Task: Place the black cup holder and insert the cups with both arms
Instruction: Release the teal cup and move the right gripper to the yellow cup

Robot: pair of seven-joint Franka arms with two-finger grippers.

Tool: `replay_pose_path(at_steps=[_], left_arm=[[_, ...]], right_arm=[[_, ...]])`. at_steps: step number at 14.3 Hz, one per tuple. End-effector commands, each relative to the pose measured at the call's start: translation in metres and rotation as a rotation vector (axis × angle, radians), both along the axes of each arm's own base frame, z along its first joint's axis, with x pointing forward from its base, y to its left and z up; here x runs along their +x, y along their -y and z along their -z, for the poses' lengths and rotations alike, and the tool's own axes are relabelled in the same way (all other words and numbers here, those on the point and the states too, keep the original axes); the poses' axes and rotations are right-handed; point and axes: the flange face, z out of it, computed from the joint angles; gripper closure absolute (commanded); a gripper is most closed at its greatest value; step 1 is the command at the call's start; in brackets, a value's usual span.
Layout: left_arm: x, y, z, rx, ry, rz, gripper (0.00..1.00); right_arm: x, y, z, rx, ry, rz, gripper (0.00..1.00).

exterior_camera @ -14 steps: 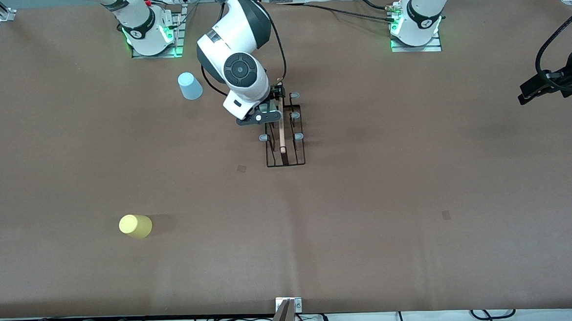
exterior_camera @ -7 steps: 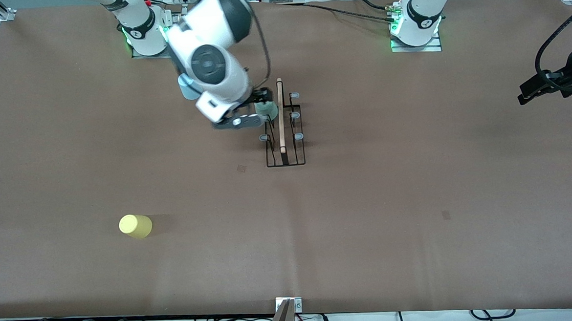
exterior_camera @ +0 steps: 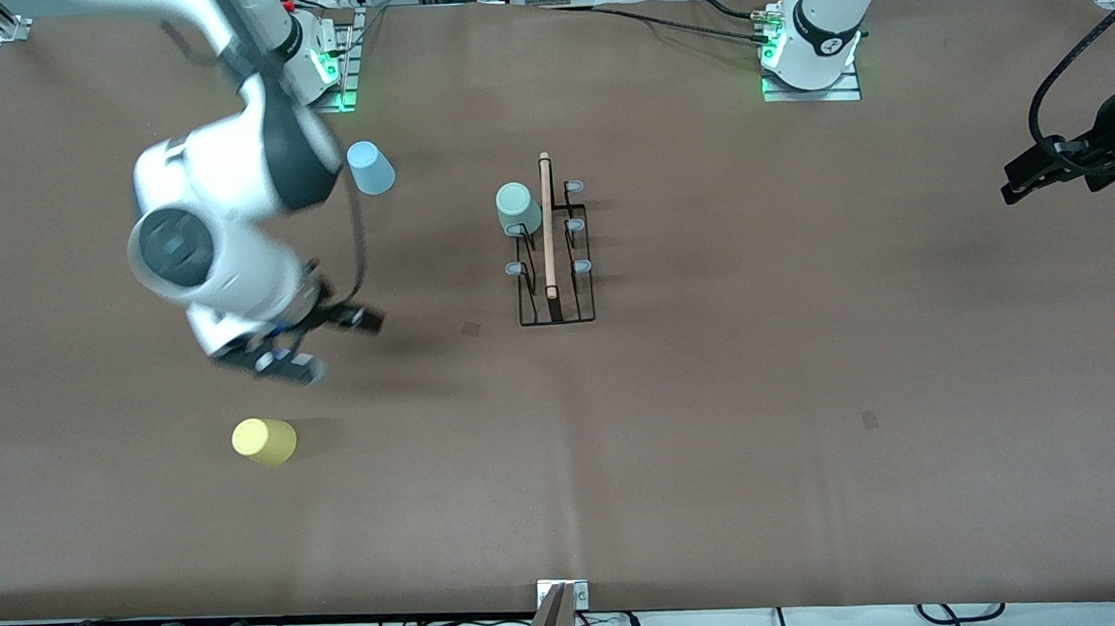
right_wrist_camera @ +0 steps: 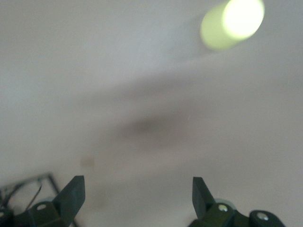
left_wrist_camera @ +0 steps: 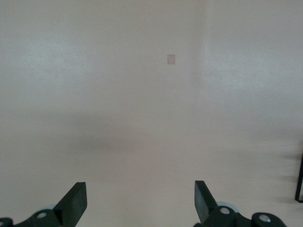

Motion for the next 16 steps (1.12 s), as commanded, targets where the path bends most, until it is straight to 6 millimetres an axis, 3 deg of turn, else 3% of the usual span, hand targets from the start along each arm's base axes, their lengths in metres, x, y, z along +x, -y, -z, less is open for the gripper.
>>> replay_pose_path(at_steps=[1,3,6,9,12,16], left_arm=[[-0.002,0.001,-0.008,-0.015,0.012,0.012,0.0],[-0.004,0.007,-0.01,-0.015,0.012,0.013,0.0],[0.001,0.01,-0.006,-0.016,0.012,0.016,0.0],[0.003,0.01,-0.009,-0.016,0.018,0.022,0.0],[0.002,0.015,-0.008,-0.039,0.01,0.031,0.0],[0.001,0.008,-0.007,-0.044,0.004,0.018,0.0]], right_arm=[[0.044,0.036,0.035,-0.032,0.061,0.011,0.0],[0.06,0.053,0.058,-0.105,0.107,-0.096,0.0],[0.082,0.106,0.089,-0.146,0.107,-0.204,0.0],[0.092,0.143,0.114,-0.112,0.114,-0.302,0.0],[0.094,0.148,0.129,-0.012,0.108,-0.358,0.0],[0.102,0.151,0.139,-0.008,0.115,-0.367,0.0]])
